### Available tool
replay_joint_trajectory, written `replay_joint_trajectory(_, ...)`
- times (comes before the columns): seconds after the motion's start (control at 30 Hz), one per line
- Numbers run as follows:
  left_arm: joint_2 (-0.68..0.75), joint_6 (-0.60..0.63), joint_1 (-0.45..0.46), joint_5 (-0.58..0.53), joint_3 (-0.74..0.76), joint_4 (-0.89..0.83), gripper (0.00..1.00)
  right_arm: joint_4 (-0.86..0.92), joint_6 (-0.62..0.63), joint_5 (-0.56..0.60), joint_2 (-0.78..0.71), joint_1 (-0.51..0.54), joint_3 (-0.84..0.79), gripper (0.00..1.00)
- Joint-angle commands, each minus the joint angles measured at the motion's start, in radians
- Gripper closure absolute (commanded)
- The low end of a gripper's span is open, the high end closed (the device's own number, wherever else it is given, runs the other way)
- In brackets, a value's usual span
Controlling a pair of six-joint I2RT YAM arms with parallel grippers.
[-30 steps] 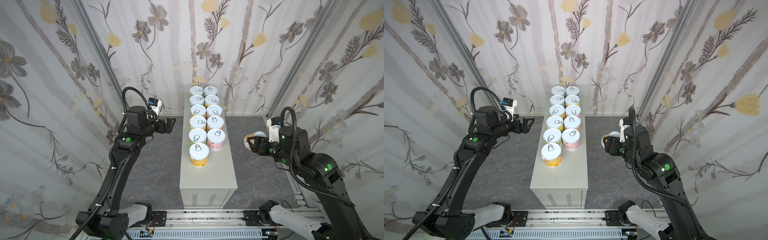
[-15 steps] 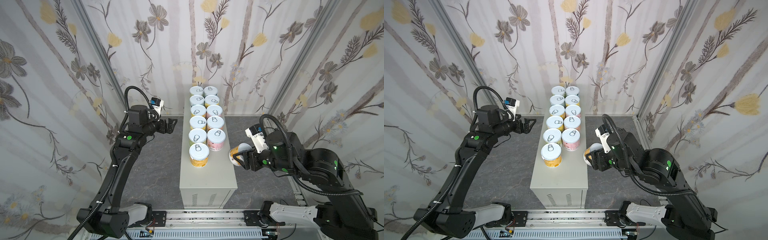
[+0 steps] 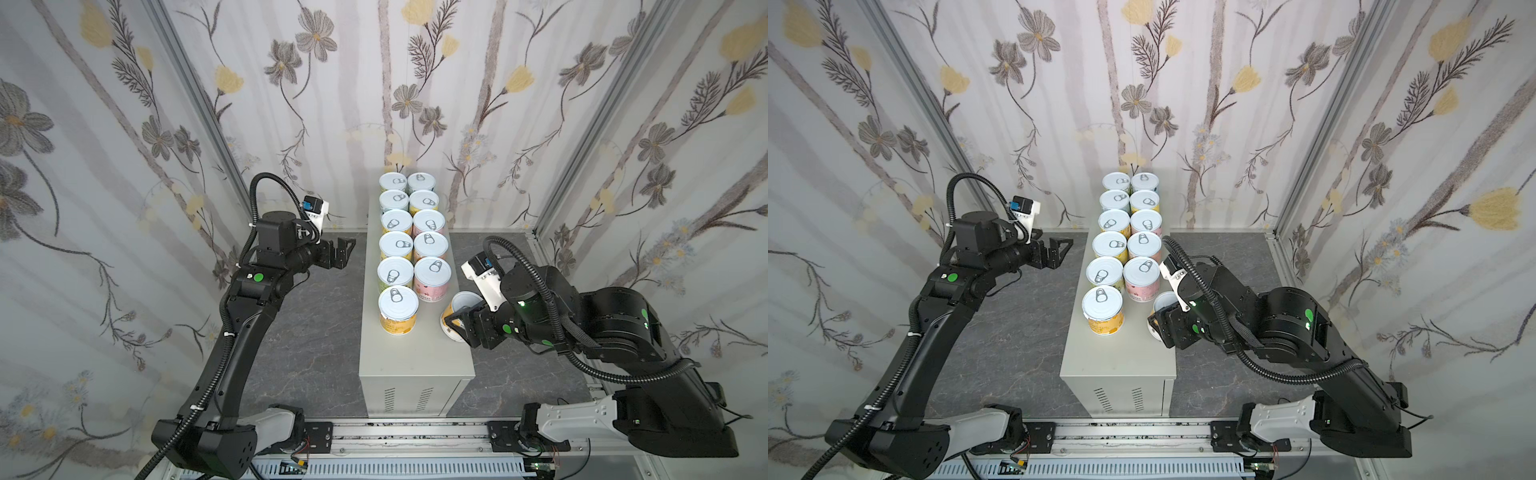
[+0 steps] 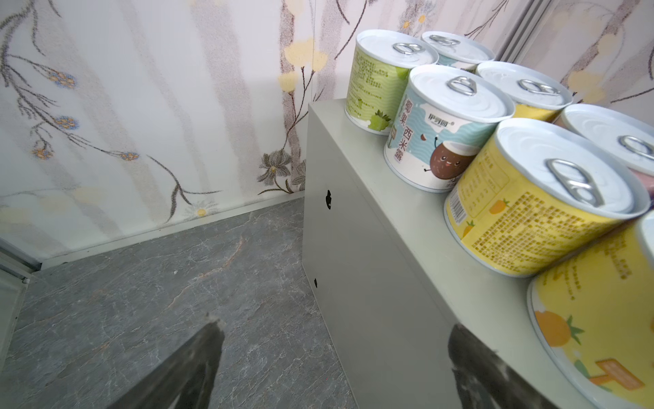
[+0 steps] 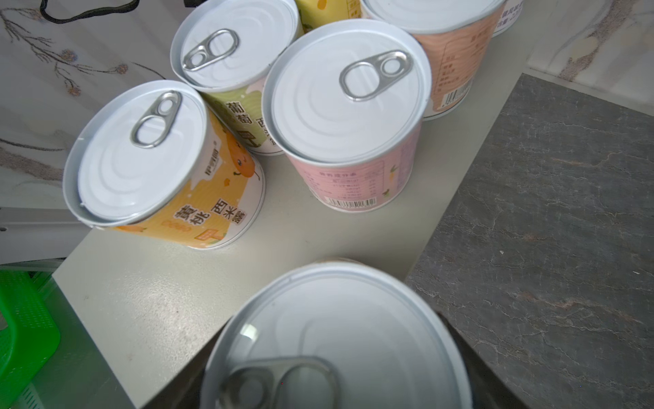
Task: Place and organize the canned foods onto the counter
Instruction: 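Grasp the floor can with the right gripper and lift it toward the counter, then set the can down at the near end of the row beside the pink can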
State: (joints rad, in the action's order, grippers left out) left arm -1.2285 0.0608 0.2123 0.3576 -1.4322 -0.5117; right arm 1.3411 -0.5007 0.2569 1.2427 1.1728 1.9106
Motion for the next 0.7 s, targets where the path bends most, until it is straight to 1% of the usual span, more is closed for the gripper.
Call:
replay_joint_trajectory(0.0,0.01,0.018,0.001,-0.015,0.009,0.01,0.0,0.015,0.005,-0.011,0.015,0.012,0.004,0.48)
replay_joint_trajectory(0.23,0.02,0.021,0.004,-0.021,0.023,0.013,0.0,0.014,0.01,-0.003,0.053,0.036,0.028,0.41)
replay_joint_trajectory(0.37,0.027,0.021,0.004,-0.023,0.028,0.015,0.0,0.013,0.009,0.033,0.054,0.036,0.024,0.36)
replay_joint_trajectory(0.47,0.042,0.019,0.005,-0.021,0.047,0.026,0.0,0.014,0.005,0.028,0.059,0.037,0.02,0.29)
replay_joint_trajectory(0.53,0.052,0.02,0.005,-0.021,0.061,0.035,0.0,0.012,0.014,0.027,0.068,0.043,0.02,0.21)
replay_joint_trajectory(0.57,0.055,0.019,0.006,-0.021,0.066,0.039,0.0,0.007,0.02,0.033,0.071,0.051,0.014,0.18)
replay_joint_trajectory(0.67,0.058,0.015,0.006,-0.016,0.079,0.045,0.0,-0.006,0.037,0.034,0.08,0.057,-0.004,0.16)
